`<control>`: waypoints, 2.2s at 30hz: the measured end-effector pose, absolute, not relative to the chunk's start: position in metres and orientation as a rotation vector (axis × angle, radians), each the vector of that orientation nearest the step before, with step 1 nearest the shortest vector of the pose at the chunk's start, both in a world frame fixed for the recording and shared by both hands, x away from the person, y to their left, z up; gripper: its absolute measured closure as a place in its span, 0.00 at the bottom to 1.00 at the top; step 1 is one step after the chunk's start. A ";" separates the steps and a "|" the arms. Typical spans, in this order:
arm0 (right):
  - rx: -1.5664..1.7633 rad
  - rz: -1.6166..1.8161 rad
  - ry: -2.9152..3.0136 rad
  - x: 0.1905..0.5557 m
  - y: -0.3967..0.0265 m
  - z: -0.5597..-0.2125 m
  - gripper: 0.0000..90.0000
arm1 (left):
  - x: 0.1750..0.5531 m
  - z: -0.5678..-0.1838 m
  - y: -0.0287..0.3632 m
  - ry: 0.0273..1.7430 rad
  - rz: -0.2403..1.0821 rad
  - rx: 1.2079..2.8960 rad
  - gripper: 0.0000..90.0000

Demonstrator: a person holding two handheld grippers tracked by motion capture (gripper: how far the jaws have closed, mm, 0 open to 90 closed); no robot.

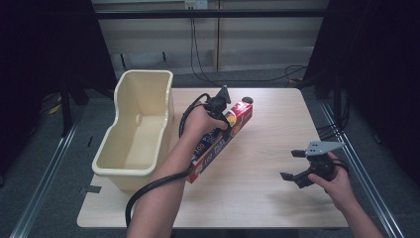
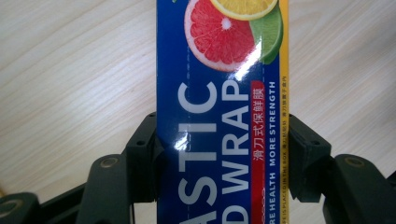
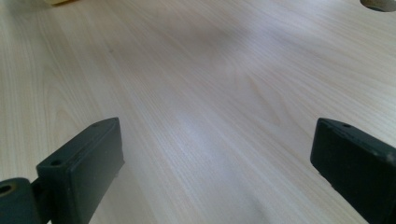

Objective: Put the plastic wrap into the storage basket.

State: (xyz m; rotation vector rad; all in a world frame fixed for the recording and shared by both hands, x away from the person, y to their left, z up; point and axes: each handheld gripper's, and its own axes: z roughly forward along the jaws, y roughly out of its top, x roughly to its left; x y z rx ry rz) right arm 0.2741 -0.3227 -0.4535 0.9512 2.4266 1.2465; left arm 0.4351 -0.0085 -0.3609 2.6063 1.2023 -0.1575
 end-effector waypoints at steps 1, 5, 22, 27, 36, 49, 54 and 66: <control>0.953 1.240 2.421 0.274 -0.322 -0.453 0.03 | 0.435 -0.358 -0.007 1.200 -0.162 2.605 0.45; 0.947 1.241 2.425 0.274 -0.322 -0.454 0.03 | 0.435 -0.347 0.000 1.217 -0.167 2.591 0.45; 0.946 1.244 2.430 0.275 -0.320 -0.453 0.03 | 0.434 -0.301 0.035 1.356 -0.164 2.543 0.45; 0.951 1.241 2.420 0.275 -0.320 -0.453 0.03 | 0.433 -0.293 0.043 1.374 -0.179 2.518 0.45; 0.943 1.235 2.432 0.275 -0.319 -0.453 0.03 | 0.431 -0.273 0.059 1.425 -0.160 2.494 0.45; 0.937 1.236 2.439 0.275 -0.318 -0.453 0.03 | 0.429 -0.252 0.078 1.470 -0.130 2.458 0.45; 0.939 1.232 2.436 0.275 -0.318 -0.453 0.03 | 0.427 -0.245 0.086 1.497 -0.129 2.436 0.45; 0.942 1.230 2.431 0.274 -0.318 -0.454 0.03 | 0.425 -0.226 0.104 1.546 -0.104 2.398 0.45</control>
